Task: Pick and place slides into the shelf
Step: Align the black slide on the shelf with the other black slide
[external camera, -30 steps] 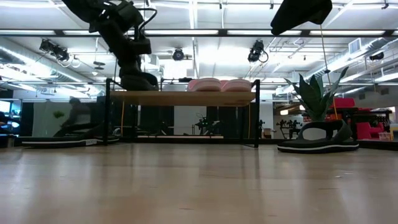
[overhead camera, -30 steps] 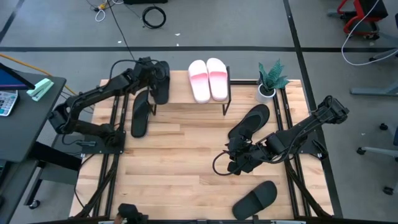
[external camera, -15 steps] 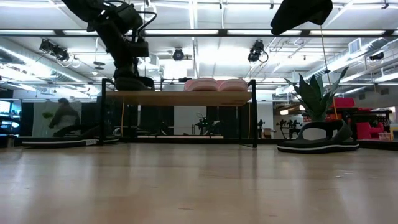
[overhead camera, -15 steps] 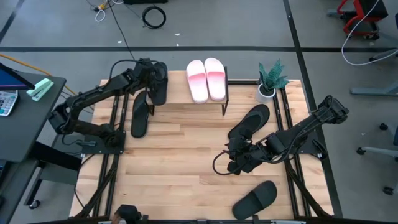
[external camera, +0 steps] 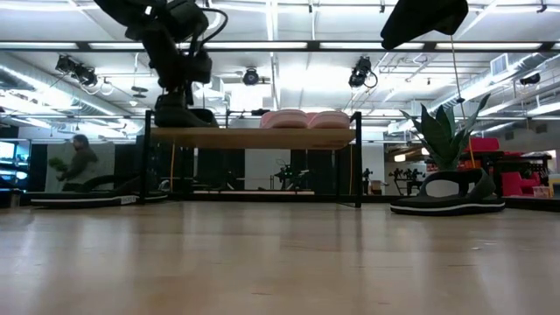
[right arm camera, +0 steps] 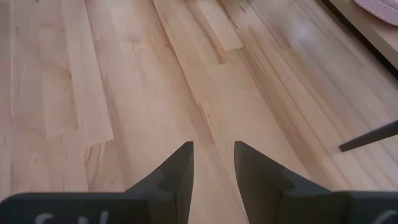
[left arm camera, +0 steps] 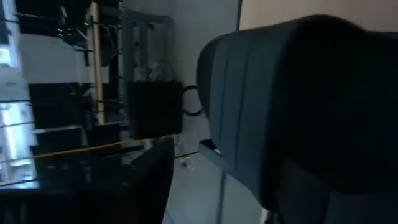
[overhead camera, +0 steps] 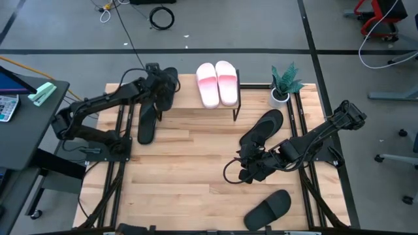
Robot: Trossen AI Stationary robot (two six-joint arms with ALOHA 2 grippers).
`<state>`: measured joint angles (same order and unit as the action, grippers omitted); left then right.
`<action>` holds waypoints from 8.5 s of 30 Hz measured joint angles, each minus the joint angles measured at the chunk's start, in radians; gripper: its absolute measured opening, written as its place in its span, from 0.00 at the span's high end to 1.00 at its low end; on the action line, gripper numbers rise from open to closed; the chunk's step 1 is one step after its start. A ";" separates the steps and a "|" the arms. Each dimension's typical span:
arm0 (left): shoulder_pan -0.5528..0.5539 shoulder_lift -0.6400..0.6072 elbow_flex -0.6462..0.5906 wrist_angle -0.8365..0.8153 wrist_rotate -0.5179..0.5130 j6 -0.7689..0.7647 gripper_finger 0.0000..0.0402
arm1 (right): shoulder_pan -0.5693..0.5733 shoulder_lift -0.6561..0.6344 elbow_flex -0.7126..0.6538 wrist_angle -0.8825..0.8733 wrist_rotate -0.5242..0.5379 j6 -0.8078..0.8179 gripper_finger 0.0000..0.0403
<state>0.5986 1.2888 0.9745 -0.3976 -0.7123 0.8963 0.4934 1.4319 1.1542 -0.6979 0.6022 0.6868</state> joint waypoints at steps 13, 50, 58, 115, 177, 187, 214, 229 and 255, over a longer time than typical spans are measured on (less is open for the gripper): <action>-0.242 -0.021 0.000 0.004 -0.435 0.068 0.39 | 0.000 0.000 0.000 0.000 0.001 -0.003 0.70; -0.846 -0.019 0.000 0.041 0.487 -0.880 0.46 | 0.351 0.027 0.008 -0.308 -0.460 1.066 0.72; -0.831 -0.019 0.000 0.051 0.485 -0.878 0.48 | 0.403 0.099 0.008 -0.269 -0.464 1.157 0.75; -0.831 -0.019 0.000 0.053 0.485 -0.885 0.51 | 0.367 0.164 0.008 -0.262 -0.411 0.985 0.75; -0.836 -0.018 0.001 0.202 0.479 -0.937 0.53 | 0.362 0.303 0.111 -0.197 -0.777 0.931 0.71; -0.836 -0.018 0.001 0.197 0.479 -0.936 0.50 | 0.346 0.303 0.111 -0.247 -0.746 0.906 0.57; -0.836 -0.019 0.000 0.199 0.479 -0.935 0.53 | 0.354 0.307 -0.058 -0.567 -0.717 0.889 0.61; -0.838 -0.092 0.000 0.226 0.406 -0.948 0.56 | 0.354 0.310 -0.052 -0.592 -0.702 0.911 0.94; -0.854 -0.669 0.000 0.227 0.394 -0.937 0.67 | -0.268 0.310 0.374 0.445 0.279 -1.121 0.97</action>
<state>-0.2553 0.6203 0.9745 -0.1702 -0.3180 -0.0402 0.2258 1.7416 1.5284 -0.2533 0.8811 -0.4342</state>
